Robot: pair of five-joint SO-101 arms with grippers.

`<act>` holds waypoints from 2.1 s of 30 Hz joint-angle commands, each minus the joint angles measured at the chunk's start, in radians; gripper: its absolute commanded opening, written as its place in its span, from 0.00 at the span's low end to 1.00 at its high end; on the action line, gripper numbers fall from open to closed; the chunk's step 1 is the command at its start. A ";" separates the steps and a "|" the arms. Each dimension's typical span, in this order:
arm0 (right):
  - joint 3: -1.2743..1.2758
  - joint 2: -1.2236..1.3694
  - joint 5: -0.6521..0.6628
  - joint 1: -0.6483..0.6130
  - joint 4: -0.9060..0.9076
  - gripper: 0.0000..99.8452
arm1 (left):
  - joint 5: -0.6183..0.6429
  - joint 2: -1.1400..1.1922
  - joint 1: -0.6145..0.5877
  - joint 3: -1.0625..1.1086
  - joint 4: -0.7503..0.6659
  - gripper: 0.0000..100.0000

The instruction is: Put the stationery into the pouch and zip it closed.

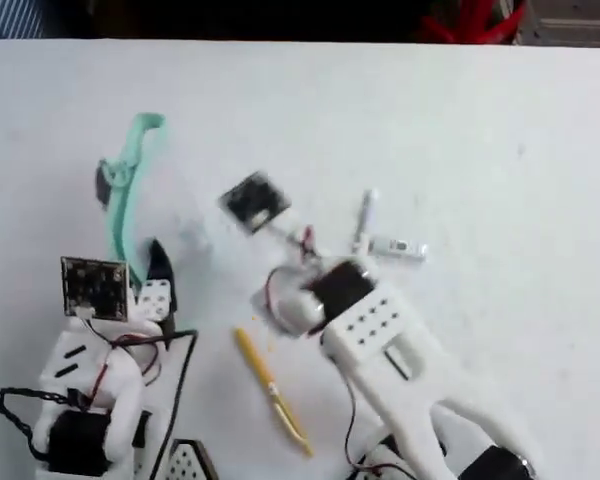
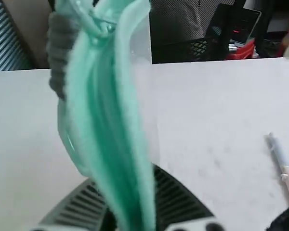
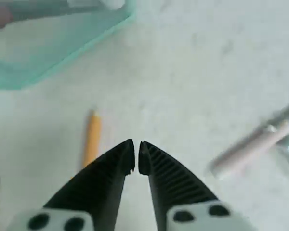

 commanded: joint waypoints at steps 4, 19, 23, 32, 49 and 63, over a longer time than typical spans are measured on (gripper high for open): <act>0.020 0.082 0.000 -0.108 -0.044 0.22 | 0.037 -0.012 -0.076 -0.069 -0.006 0.02; -0.041 0.384 -0.038 -0.165 -0.127 0.18 | 0.037 -0.012 -0.077 -0.069 -0.006 0.02; 0.038 0.343 -0.041 -0.217 -0.217 0.18 | 0.037 -0.012 -0.077 -0.072 -0.006 0.02; 0.025 0.481 -0.028 -0.225 -0.275 0.18 | 0.038 -0.012 -0.120 -0.078 -0.005 0.02; -0.126 0.231 0.040 0.203 -0.064 0.02 | 0.098 -0.010 0.005 -0.080 -0.095 0.02; 0.339 -0.509 0.038 0.463 -0.337 0.02 | -0.054 -0.010 0.473 -0.069 -0.091 0.02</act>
